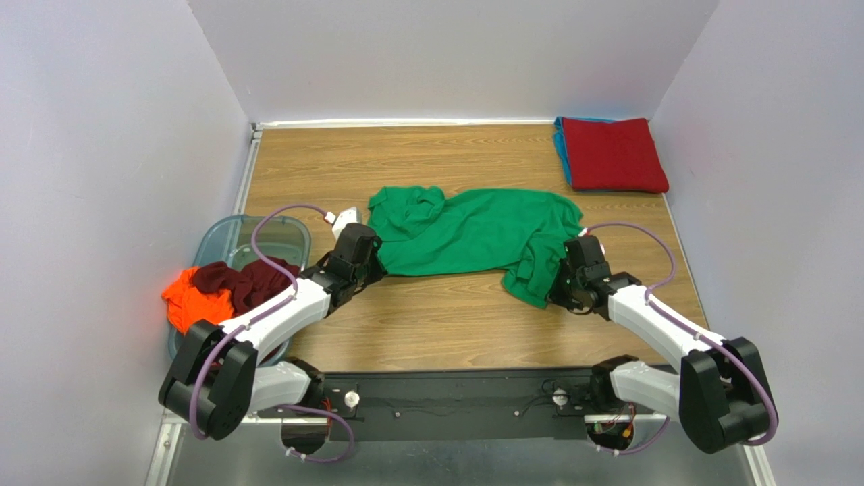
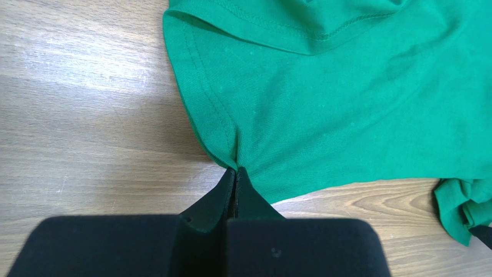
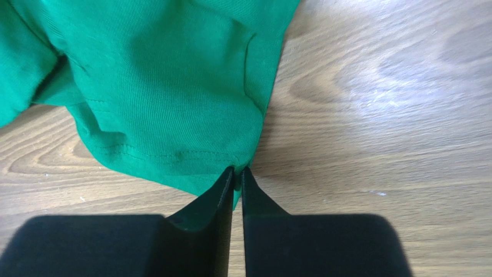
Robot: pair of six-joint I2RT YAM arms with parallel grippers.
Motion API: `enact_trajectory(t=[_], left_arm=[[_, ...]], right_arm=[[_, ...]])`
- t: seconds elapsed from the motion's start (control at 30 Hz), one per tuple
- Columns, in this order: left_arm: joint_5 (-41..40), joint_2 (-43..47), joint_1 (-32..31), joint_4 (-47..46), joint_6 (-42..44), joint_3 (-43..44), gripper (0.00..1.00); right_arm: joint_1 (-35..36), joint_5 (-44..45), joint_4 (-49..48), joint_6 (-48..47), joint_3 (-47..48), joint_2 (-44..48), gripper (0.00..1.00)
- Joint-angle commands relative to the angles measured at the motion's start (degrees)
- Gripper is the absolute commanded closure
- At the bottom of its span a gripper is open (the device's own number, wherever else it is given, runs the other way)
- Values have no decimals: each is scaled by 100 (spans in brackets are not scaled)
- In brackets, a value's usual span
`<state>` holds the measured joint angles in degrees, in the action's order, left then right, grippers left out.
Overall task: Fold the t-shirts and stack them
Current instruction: Flatten the tshirt out
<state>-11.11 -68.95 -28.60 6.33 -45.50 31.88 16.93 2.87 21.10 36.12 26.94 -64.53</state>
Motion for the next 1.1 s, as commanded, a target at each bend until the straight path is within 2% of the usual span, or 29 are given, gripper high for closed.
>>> enact_trajectory(t=[0.0, 0.23, 0.53, 0.8, 0.97, 1.07], left_arm=[[-259, 259, -14, 149, 50, -85, 100], [-462, 417, -14, 299, 6, -33, 100], [-550, 751, 4, 457, -21, 204, 100], [-576, 1120, 4, 518, 234, 1425, 100], [-866, 1366, 4, 773, 436, 2583, 100], [-936, 1533, 4, 730, 594, 2981, 100]], right_arm=[[47, 467, 78, 44, 74, 248, 88], [47, 1321, 614, 167, 294, 433, 99], [47, 1576, 580, 106, 847, 1020, 99], [48, 2198, 254, 18, 2060, 1373, 99], [47, 2788, 219, -245, 3305, 1329, 99], [47, 2964, 219, -412, 3799, 1312, 99]])
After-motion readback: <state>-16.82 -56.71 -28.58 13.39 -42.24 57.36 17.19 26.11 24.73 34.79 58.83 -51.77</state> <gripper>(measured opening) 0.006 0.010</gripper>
